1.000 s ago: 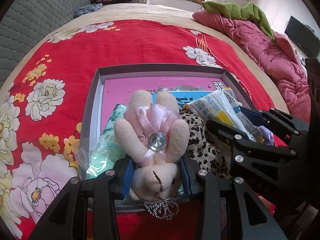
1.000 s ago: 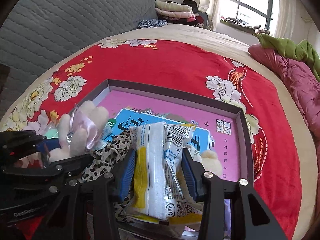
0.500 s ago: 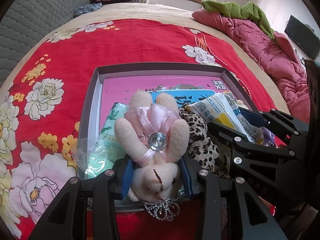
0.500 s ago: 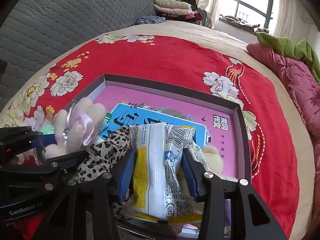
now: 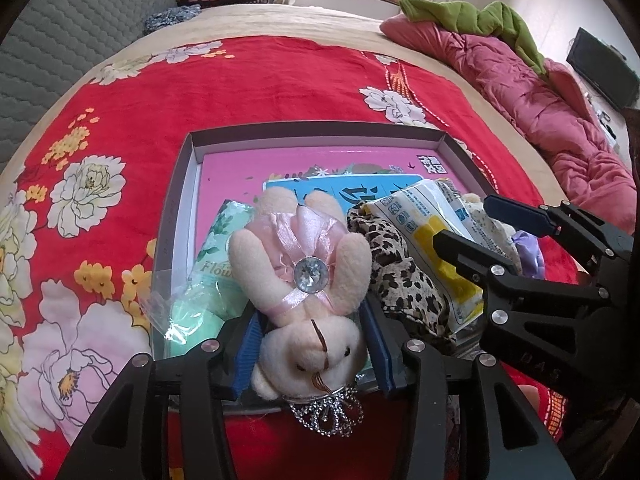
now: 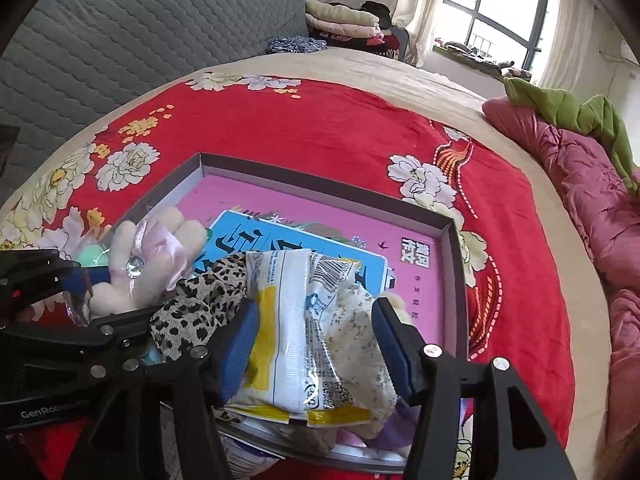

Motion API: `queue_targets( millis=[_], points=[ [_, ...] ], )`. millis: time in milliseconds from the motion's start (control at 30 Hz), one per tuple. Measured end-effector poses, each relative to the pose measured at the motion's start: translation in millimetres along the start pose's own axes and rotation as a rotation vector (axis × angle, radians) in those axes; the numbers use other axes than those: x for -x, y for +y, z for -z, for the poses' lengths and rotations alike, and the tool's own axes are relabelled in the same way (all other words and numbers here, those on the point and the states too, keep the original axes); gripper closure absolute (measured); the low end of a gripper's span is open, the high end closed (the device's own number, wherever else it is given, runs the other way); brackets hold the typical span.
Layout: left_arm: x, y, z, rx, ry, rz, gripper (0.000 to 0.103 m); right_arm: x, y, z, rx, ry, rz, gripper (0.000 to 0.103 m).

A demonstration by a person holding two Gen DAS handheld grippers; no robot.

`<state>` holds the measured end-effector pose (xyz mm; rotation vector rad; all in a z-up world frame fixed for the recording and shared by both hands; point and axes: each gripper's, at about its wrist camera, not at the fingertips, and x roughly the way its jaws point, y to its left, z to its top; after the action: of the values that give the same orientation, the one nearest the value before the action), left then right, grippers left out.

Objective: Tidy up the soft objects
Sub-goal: 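Lower the bunny with left gripper while right gripper lowers the snack packet, releasing both, then withdraw both open grippers from the box back toward the remaining items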

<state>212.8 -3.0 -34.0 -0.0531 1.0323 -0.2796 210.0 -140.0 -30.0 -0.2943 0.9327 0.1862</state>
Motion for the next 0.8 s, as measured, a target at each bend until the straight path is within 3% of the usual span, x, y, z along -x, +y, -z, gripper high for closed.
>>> queue_targets(
  millis=[567, 800],
  points=[
    [11.5, 1.5, -3.9, 0.013, -0.032, 0.047, 0.029, 16.5, -29.5, -3.9, -0.123, -0.041, 0.039, 0.037],
    [23.0, 8.5, -6.9, 0.051, -0.062, 0.085, 0.027, 31.4, -39.1, -10.9, -0.182, -0.080, 0.043, 0.037]
  ],
)
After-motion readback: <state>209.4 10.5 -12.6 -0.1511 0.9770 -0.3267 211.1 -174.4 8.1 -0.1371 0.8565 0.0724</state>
